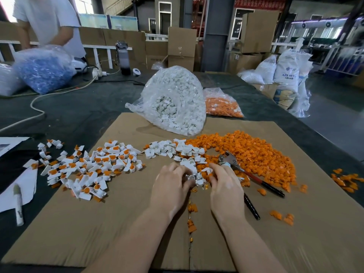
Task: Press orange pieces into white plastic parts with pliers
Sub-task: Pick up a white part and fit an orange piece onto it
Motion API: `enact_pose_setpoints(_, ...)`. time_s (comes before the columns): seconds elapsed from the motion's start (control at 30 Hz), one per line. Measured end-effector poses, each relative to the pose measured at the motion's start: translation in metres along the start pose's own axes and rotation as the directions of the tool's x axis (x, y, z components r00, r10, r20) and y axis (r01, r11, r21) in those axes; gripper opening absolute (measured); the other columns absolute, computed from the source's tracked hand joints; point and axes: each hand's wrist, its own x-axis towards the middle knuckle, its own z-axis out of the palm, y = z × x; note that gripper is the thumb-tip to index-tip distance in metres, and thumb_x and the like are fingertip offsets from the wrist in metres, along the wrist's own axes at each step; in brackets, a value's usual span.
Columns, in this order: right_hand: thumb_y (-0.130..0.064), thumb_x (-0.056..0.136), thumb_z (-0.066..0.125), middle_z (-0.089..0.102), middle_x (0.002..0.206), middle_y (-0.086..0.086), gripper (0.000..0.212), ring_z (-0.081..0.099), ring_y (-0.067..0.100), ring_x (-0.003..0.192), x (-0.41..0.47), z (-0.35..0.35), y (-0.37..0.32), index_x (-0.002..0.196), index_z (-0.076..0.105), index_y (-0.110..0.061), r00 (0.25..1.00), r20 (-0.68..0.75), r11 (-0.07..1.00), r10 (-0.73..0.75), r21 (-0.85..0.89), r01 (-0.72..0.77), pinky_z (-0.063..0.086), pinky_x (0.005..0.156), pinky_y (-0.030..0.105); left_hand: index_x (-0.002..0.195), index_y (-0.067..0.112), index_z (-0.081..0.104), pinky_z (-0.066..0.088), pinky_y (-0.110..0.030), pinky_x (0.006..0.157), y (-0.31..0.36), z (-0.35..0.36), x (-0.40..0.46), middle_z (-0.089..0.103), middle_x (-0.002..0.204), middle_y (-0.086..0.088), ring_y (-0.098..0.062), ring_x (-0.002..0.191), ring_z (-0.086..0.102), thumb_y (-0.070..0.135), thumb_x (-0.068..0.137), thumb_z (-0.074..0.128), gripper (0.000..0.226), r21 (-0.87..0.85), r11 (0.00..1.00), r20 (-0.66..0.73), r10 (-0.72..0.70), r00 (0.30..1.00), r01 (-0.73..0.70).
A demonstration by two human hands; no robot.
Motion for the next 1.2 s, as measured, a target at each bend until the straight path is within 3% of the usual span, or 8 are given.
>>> enact_pose_setpoints(0.13,0.010,0.085,0.058,0.060,0.101,0.011,0.038,0.059,0.023,0.093,0.000,0.000,0.000,0.120,0.061,-0.003,0.999,0.031,0.999,-0.031,0.010,0.031,0.050,0.080,0.032,0.099,0.026,0.061,0.039,-0.027,0.085,-0.001,-0.002,0.000,0.059,0.099,0.010,-0.011,0.097,0.048,0.037,0.087,0.061,0.016,-0.059,0.998,0.023,-0.001,1.000,0.003)
enact_pose_setpoints(0.3,0.000,0.092,0.052,0.049,0.100,-0.003,0.023,0.051,0.008,0.088,0.001,-0.003,-0.002,0.109,0.067,-0.006,0.998,0.063,0.996,-0.012,0.088,0.007,0.045,0.078,0.017,0.097,0.026,0.059,0.044,-0.029,0.078,0.002,-0.005,-0.002,0.062,0.089,0.009,-0.011,0.088,0.053,0.034,0.085,0.065,0.016,-0.125,0.992,0.043,-0.011,0.999,0.016)
enact_pose_setpoints(0.5,0.000,0.088,0.058,0.052,0.096,-0.008,0.015,0.047,-0.015,0.085,0.002,-0.005,-0.002,0.097,0.067,-0.008,0.999,0.036,0.973,0.002,0.229,-0.010,0.035,0.075,-0.002,0.093,0.030,0.060,0.035,-0.013,0.062,0.000,-0.008,-0.003,0.056,0.078,0.015,-0.006,0.075,0.053,0.031,0.085,0.066,0.010,-0.220,0.973,0.052,-0.060,0.997,0.070)
enact_pose_setpoints(0.67,0.000,0.084,0.065,0.058,0.091,-0.005,0.013,0.053,-0.004,0.083,0.003,-0.005,0.000,0.094,0.070,-0.006,1.000,0.001,0.952,-0.031,0.304,0.029,0.040,0.076,0.003,0.101,0.026,0.067,0.039,-0.012,0.072,-0.002,-0.010,-0.003,0.064,0.093,0.013,-0.003,0.085,0.056,0.027,0.086,0.065,0.015,-0.277,0.960,0.054,-0.032,0.998,0.046)
enact_pose_setpoints(0.77,-0.001,0.084,0.064,0.058,0.087,-0.005,0.011,0.054,-0.003,0.085,0.004,-0.004,0.001,0.088,0.070,-0.010,1.000,-0.002,0.930,-0.003,0.368,0.004,0.041,0.073,0.005,0.105,0.027,0.065,0.037,-0.010,0.075,-0.002,-0.011,-0.004,0.059,0.091,0.018,-0.001,0.087,0.054,0.021,0.085,0.066,0.020,-0.304,0.950,0.072,-0.051,0.996,0.071)
enact_pose_setpoints(0.93,0.001,0.083,0.064,0.059,0.089,-0.004,0.033,0.056,-0.003,0.082,0.004,-0.006,0.000,0.082,0.058,-0.032,0.991,0.062,0.848,0.115,0.514,-0.131,0.044,0.069,0.007,0.086,0.031,0.059,0.042,-0.012,0.067,-0.002,-0.010,-0.004,0.060,0.074,0.014,0.001,0.072,0.055,0.019,0.080,0.071,0.019,-0.396,0.902,0.116,-0.137,0.984,0.173)
enact_pose_setpoints(1.07,0.003,0.083,0.064,0.064,0.088,-0.001,0.032,0.059,-0.001,0.078,0.005,-0.008,0.000,0.083,0.061,-0.029,0.983,0.105,0.811,0.149,0.556,-0.182,0.046,0.068,0.008,0.074,0.037,0.055,0.039,-0.007,0.062,0.000,-0.012,-0.002,0.061,0.072,0.015,0.004,0.071,0.055,0.020,0.082,0.070,0.024,-0.406,0.900,0.134,-0.116,0.984,0.161)
enact_pose_setpoints(1.2,0.004,0.082,0.065,0.064,0.083,-0.003,0.028,0.060,0.001,0.076,0.005,-0.010,0.000,0.081,0.062,-0.024,0.979,0.128,0.782,0.157,0.590,-0.203,0.048,0.069,0.011,0.073,0.033,0.056,0.043,-0.016,0.068,0.000,-0.012,-0.002,0.063,0.075,0.013,-0.001,0.076,0.057,0.021,0.085,0.066,0.019,-0.421,0.893,0.138,-0.107,0.985,0.156)
